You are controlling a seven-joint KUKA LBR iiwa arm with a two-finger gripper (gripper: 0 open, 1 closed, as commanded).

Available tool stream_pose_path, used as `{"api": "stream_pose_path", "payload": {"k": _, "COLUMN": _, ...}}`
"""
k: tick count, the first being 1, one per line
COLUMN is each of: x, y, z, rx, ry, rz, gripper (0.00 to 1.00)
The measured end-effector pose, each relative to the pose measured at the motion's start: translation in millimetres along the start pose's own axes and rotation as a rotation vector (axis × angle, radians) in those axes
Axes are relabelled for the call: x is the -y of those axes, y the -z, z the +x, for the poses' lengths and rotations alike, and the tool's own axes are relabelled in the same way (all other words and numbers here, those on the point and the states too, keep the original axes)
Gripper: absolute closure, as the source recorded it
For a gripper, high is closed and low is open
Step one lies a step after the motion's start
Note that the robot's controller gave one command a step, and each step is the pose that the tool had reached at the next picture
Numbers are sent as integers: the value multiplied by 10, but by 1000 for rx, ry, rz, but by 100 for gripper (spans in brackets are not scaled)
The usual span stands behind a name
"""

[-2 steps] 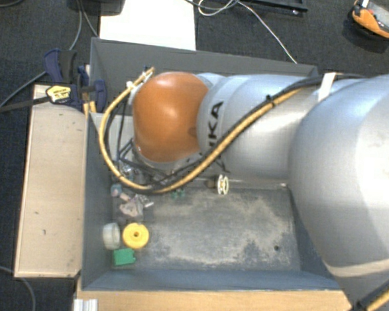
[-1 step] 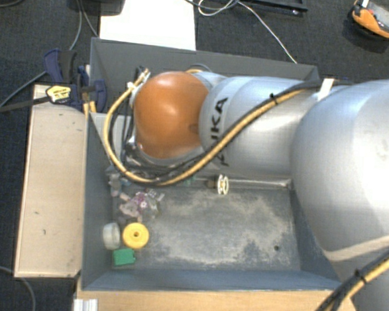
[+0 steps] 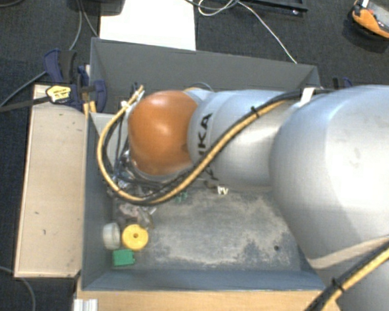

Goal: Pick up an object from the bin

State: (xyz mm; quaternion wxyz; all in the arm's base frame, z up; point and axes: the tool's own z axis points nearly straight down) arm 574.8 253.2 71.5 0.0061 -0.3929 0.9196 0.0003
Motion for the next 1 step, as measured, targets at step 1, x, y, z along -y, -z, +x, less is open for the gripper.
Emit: {"api": "stream_pose_path", "payload": {"k": 1, "x": 11, "y": -1, "z": -10, "rx": -2, "ry": 509, "rz": -8, "gripper": 100}}
